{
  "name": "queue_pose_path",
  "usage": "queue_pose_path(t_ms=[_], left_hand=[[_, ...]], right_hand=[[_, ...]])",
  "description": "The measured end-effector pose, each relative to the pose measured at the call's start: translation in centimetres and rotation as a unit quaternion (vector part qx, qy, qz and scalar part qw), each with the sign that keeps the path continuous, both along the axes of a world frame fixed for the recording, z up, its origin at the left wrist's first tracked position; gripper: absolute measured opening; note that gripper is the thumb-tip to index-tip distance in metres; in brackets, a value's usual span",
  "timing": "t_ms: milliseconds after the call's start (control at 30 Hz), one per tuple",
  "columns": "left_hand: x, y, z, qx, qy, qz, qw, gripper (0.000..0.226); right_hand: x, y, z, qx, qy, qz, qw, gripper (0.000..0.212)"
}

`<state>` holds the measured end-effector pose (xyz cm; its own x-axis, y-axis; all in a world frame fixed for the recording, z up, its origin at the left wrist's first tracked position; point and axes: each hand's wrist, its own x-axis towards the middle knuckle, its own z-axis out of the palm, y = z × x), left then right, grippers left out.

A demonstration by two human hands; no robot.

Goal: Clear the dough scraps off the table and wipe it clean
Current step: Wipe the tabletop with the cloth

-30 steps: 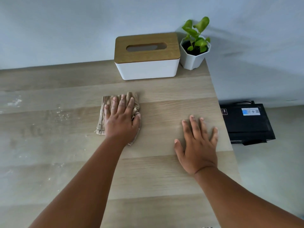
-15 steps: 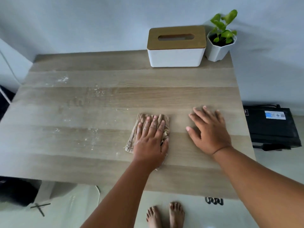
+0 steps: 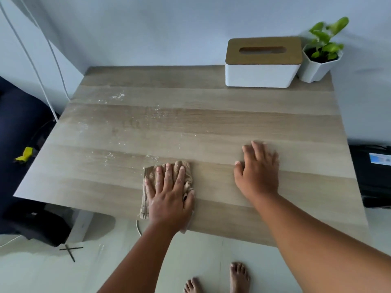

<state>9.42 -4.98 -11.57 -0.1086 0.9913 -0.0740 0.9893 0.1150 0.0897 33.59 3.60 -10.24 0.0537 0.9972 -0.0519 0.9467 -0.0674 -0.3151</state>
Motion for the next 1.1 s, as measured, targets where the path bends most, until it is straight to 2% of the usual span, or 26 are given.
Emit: queue_pose_path(t_ms=[267,833,1100], left_hand=[[0.3,4.9,-0.8,0.017,-0.014,-0.002,1.0,0.079],[3.2,17.7,-1.2,0.026,-0.017,-0.056,0.998,0.08],[4.2,24.7,-0.8,-0.004,-0.022,-0.068,0.997,0.08]], right_hand=[[-1.2,0.3,-1.1,0.0,-0.05,-0.017,0.999,0.069],[-1.3,0.3,-1.2,-0.003,-0.08,-0.013,0.997,0.071],[-1.2,0.5,-1.2,-0.003,-0.081,-0.018,0.997,0.071]])
